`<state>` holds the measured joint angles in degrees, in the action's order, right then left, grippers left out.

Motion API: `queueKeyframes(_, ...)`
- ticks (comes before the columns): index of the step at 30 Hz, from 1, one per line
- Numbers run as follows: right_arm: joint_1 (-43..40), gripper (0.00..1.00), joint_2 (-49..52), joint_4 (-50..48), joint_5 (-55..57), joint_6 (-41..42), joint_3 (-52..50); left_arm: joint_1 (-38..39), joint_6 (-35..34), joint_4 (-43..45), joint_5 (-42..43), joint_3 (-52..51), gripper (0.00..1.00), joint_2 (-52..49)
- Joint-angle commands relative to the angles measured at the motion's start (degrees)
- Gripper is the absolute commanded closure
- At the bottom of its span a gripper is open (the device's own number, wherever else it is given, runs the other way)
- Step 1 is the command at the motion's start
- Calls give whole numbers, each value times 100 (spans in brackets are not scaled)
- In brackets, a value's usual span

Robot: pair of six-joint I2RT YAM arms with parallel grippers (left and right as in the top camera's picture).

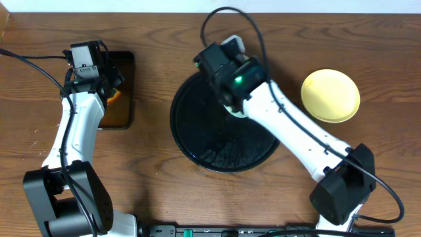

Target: Clean dirty plates on tray and stack at the side

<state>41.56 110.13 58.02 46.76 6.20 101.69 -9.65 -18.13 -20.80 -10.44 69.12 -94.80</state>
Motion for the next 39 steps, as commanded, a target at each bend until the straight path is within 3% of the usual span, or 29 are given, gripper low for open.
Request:
queueKeyframes(1, 407, 99, 2, -238, 1388, -662, 55, -4, 11, -17, -4, -39, 20, -24)
queueKeyframes(9, 922, 99, 2, -601, 2037, -1360, 52, -4, 11, -17, -4, -39, 19, -24)
queueKeyframes(22, 1064, 99, 2, -699, 2203, -1331, 55, -4, 9, -15, -4, -39, 19, -24)
queueKeyframes(31, 402, 99, 4, 15, -1856, 492, 50, -4, 9, -15, -4, -39, 19, -24)
queueKeyframes(35, -372, 99, 11, 79, -3620, 599, -35, -4, 9, -15, -4, -39, 19, -24)
queueKeyframes(39, -1108, 99, 13, 87, -4356, 599, -197, -4, 9, -17, -4, -39, 19, -24)
